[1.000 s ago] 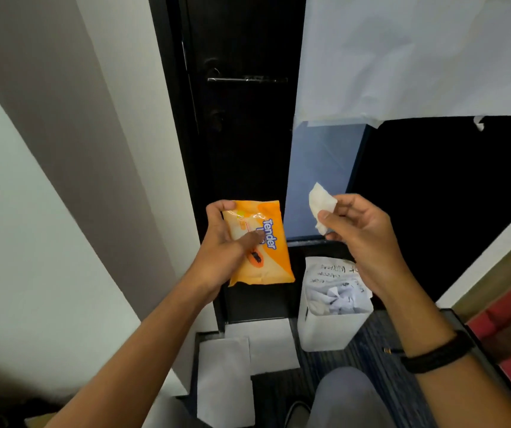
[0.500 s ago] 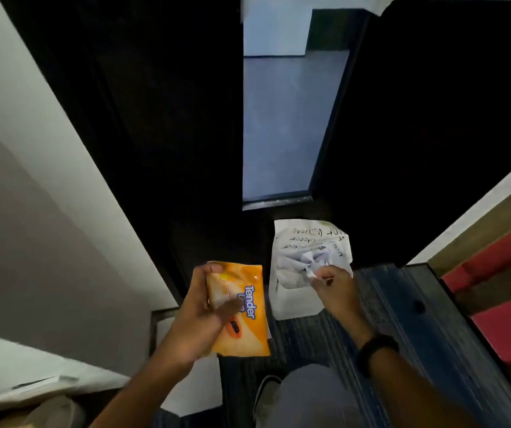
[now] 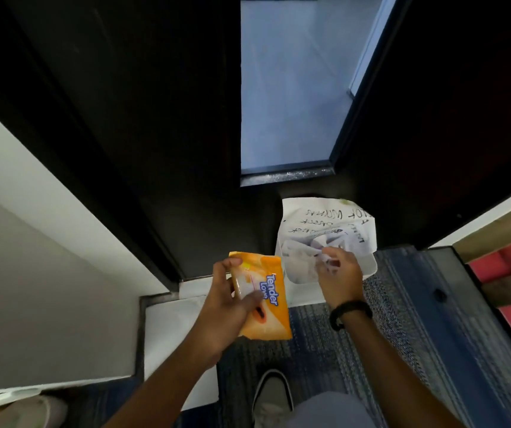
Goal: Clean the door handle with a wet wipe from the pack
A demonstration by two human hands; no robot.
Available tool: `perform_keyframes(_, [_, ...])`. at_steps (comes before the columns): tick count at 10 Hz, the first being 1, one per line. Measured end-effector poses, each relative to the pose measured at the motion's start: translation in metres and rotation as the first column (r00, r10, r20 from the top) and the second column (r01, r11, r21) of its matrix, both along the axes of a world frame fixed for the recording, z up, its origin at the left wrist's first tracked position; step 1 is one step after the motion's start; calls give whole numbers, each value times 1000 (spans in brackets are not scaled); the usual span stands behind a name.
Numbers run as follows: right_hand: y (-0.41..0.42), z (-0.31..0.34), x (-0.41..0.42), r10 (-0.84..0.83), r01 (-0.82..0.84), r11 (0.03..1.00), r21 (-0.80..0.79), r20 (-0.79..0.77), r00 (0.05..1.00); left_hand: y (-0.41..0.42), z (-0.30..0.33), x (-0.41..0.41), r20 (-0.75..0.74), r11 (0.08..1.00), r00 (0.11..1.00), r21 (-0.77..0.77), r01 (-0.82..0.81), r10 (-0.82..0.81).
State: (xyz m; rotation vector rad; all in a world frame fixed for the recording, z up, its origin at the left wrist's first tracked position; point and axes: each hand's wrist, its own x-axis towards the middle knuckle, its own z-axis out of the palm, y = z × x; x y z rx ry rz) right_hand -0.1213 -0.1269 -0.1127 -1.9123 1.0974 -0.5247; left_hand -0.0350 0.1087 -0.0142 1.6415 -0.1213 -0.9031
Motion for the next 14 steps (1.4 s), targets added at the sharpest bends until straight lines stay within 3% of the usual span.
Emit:
perform_keyframes(1, [19, 14, -22, -24, 1, 967, 254, 85, 996, -25, -21, 4, -26, 1000, 1000, -16, -18, 18])
perform_keyframes(2, [33, 30, -34, 60, -119, 833, 541, 125, 990, -52, -36, 4, -52, 997, 998, -57, -46, 43])
perform_keyframes(3, [36, 36, -38, 131, -201, 786, 584, 160, 978, -74, -48, 6, -62, 994, 996, -82, -66, 61])
perform_keyframes(4, [23, 34, -35, 184, -212, 853, 478, 105, 977, -89, -55, 10, -67, 996, 997, -81, -47, 41])
perform_keyframes(7, [0, 15, -32, 266, -254, 908, 332, 10, 964, -92, -79, 7, 17, 994, 996, 70, 87, -88])
perform_keyframes(14, [12, 23, -21, 156, -106, 958, 268, -174, 972, -79, -58, 25, -53, 999, 998, 41, 33, -31])
